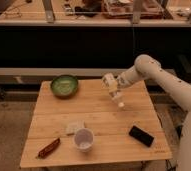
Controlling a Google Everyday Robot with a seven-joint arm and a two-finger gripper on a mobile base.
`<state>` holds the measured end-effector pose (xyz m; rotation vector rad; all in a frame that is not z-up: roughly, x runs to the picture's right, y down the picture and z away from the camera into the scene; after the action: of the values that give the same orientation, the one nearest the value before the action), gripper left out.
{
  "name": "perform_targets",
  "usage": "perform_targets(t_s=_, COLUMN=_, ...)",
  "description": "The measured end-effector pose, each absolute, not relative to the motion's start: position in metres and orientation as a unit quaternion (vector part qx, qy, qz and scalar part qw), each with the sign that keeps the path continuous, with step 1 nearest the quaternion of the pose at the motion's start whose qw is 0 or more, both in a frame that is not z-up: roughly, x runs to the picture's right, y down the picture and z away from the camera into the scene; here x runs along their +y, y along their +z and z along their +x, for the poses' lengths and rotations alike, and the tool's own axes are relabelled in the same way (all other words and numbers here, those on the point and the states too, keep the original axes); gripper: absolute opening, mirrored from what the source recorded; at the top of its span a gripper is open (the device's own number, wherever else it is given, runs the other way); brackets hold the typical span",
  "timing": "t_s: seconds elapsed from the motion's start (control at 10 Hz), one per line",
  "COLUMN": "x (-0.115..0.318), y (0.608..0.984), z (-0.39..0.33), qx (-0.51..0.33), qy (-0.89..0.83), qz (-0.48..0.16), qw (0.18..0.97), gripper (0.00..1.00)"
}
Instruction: Place the bottle in the ceramic bowl
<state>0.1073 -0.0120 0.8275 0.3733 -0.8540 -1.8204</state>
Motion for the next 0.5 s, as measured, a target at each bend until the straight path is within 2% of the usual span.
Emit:
perform_targets(t_s=0.3, x=-0.016, y=0.827, z=0.107, qx=-0.356, qy=-0.761, qz=0.164, qw=0.516, gripper=0.00)
perform_targets(t_s=0.5, x=-0.033, y=0.831, z=0.115, qx=-0.334, qy=-0.769, qz=0.171, qw=0.517, gripper=0.00)
